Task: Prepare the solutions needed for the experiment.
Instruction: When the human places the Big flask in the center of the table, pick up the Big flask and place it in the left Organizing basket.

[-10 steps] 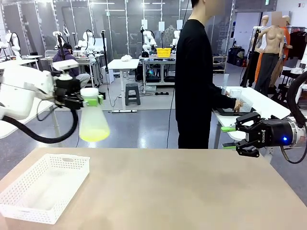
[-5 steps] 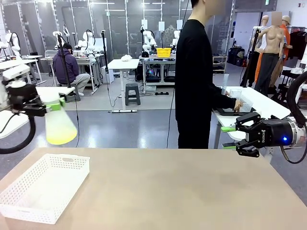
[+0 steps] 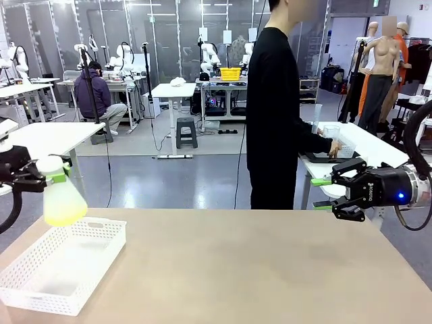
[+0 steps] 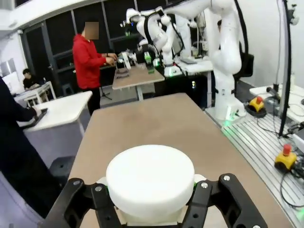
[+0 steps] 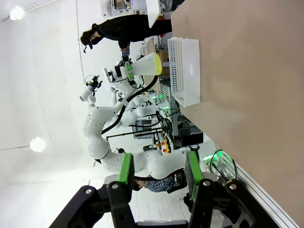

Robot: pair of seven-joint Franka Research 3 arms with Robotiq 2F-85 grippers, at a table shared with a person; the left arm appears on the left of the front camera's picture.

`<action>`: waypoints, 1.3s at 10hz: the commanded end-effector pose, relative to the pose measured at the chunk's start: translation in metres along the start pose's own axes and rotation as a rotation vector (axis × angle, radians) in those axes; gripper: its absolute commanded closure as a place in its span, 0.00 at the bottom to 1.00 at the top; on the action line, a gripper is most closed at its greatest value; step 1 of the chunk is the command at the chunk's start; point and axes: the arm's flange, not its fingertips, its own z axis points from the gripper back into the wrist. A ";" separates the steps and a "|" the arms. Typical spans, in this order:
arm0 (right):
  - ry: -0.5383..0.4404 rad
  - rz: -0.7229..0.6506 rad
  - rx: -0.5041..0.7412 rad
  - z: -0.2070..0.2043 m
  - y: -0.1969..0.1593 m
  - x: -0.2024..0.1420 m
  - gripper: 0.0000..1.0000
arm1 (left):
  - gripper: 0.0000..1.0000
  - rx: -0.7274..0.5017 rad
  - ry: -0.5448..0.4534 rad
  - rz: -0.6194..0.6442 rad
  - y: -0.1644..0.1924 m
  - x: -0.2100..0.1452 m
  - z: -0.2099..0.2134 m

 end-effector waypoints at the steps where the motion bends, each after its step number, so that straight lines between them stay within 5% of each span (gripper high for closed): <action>1: -0.010 0.007 -0.002 0.000 0.002 0.000 0.44 | 0.92 -0.047 0.000 0.001 -0.008 -0.016 0.006; 4: -0.010 0.007 -0.002 0.000 0.002 0.000 0.44 | 0.92 -0.075 -0.077 0.026 -0.015 -0.044 0.014; 5: -0.010 0.007 -0.002 0.000 0.002 0.000 0.44 | 0.92 -0.036 0.004 0.035 -0.012 -0.036 0.007; 9: -0.010 0.007 -0.002 0.000 0.002 0.000 0.44 | 0.92 -0.036 0.004 0.035 -0.012 -0.036 0.007; 10: -0.010 0.007 -0.002 0.000 0.002 0.000 0.44 | 0.77 -0.041 -0.011 0.037 -0.013 -0.044 0.009; 13: -0.010 0.007 -0.002 0.000 0.002 0.000 0.44 | 0.77 -0.140 -0.058 0.009 -0.022 -0.065 0.004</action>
